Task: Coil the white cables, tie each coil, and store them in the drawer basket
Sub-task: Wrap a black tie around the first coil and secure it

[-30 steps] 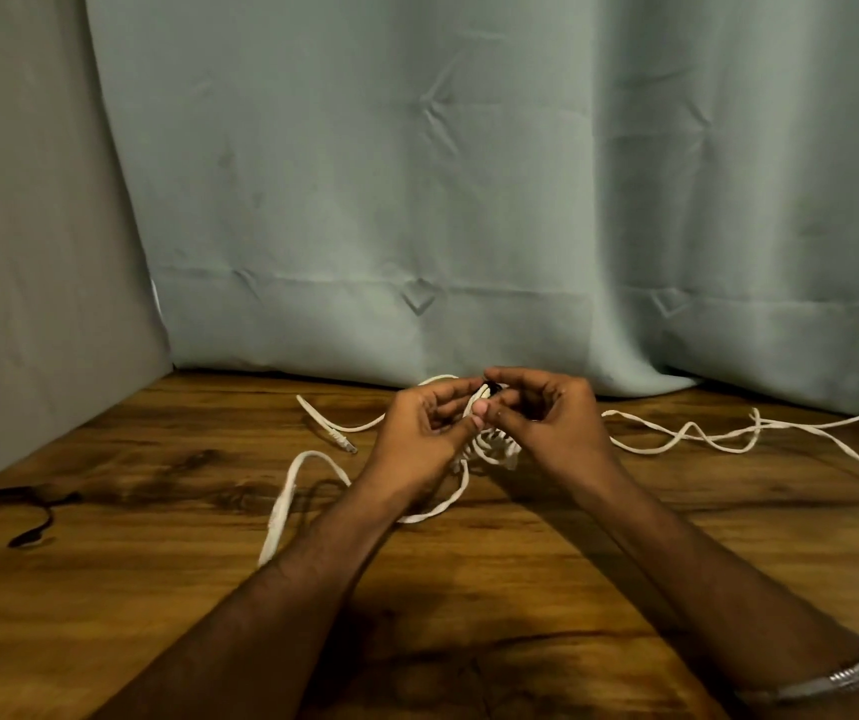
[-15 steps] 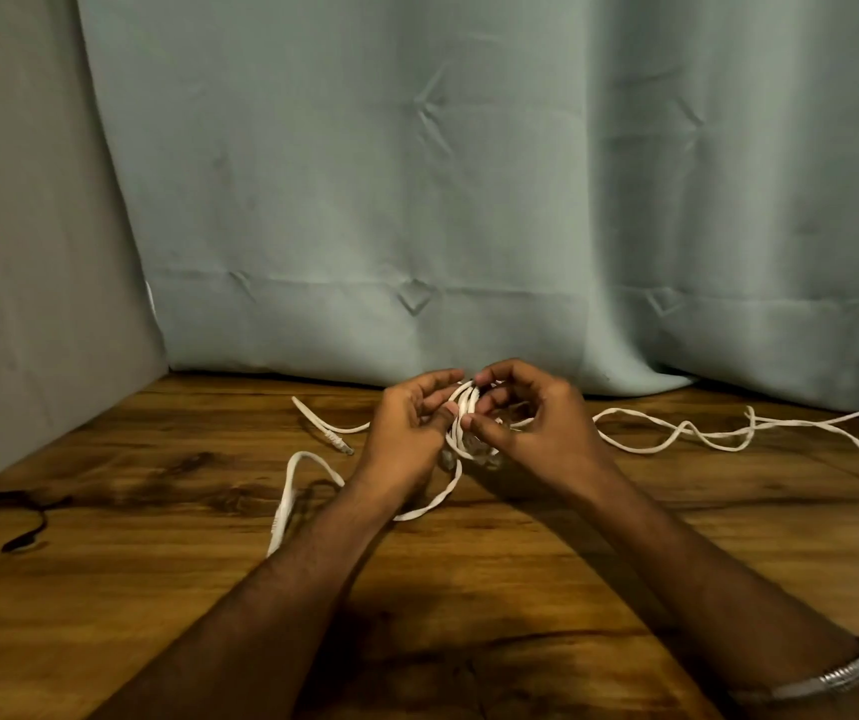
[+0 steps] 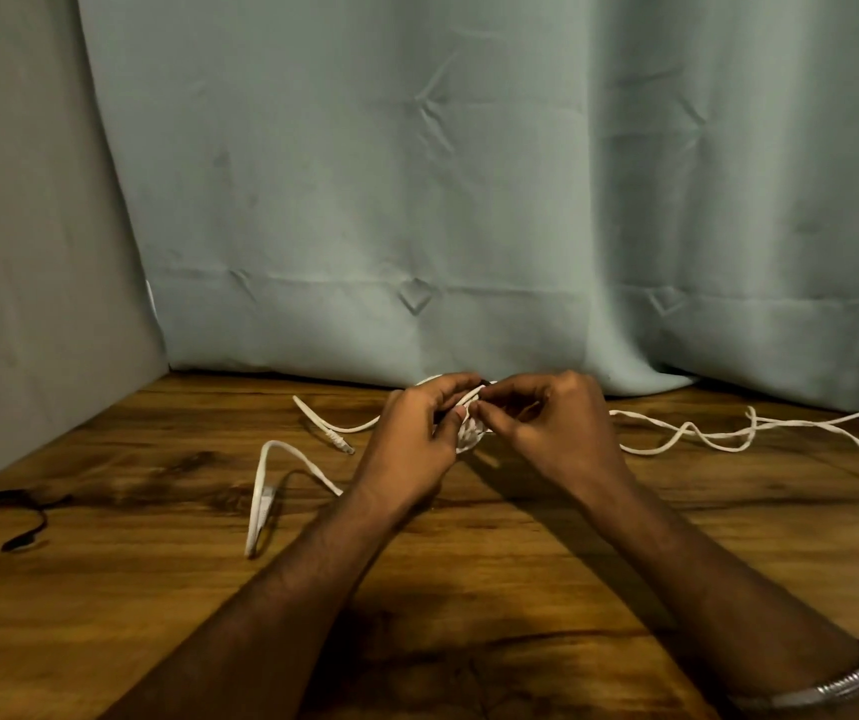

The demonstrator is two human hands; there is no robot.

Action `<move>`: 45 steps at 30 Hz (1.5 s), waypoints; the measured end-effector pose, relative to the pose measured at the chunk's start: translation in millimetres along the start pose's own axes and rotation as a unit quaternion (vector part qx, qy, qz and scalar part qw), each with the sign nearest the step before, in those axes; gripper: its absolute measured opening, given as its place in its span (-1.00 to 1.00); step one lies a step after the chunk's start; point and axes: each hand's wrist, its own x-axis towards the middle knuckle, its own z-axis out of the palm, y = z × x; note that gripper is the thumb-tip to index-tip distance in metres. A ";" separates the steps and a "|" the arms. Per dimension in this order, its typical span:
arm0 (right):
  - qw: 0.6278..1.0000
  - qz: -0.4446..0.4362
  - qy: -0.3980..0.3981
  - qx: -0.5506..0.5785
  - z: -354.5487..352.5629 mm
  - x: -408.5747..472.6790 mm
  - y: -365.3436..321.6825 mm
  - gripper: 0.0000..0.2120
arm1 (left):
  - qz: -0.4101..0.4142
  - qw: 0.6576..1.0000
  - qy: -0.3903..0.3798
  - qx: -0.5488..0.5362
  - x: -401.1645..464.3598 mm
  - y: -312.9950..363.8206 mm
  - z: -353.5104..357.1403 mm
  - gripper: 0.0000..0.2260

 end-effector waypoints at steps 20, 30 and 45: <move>0.982 0.130 -0.031 0.135 15.8 -0.5 -0.3 -0.80 | 0.095 0.966 -0.028 0.239 -6.4 -1.0 -0.4 -0.81; 0.939 0.167 -0.015 0.302 4.3 8.0 -4.5 -0.90 | 0.021 0.998 0.051 0.030 7.6 -16.0 4.4 -0.74; 0.906 0.192 -0.045 0.374 7.7 7.8 11.4 -0.81 | -0.108 0.966 0.108 -0.207 13.1 -1.4 -0.3 -0.81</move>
